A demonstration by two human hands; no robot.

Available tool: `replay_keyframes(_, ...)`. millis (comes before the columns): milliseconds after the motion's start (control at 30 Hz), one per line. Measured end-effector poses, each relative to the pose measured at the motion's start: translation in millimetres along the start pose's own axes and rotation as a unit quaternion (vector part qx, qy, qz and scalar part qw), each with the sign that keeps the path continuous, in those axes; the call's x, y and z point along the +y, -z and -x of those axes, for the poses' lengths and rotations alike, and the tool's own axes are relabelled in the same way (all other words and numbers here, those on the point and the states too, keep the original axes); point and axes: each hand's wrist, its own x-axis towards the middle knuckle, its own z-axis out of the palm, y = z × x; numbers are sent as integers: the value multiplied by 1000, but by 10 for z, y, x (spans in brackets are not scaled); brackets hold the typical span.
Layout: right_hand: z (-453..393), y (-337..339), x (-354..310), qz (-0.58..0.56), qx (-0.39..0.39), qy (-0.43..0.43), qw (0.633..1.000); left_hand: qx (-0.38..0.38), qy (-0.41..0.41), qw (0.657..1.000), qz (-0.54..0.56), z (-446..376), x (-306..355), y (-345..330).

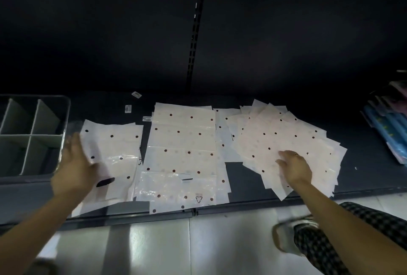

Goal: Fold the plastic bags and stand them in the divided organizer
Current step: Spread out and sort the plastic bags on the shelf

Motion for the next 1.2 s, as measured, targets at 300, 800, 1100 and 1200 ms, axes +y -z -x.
replay_keyframes(300,-47,-35,-68,59,-3,-17,998,-188,-191,934,-238,197,14,-355)
replay_keyframes(800,448,260,-1274,-448,-14,-31,894,-219,-207,935,187,492,711,-241)
replay_keyframes(1100,959,24,-2009,-444,-237,142,852,-163,-149,943,248,614,1014,-264)
replay_keyframes(1200,615,33,-1431,-319,-90,102,938,-69,-88,971,211,280,684,-125)
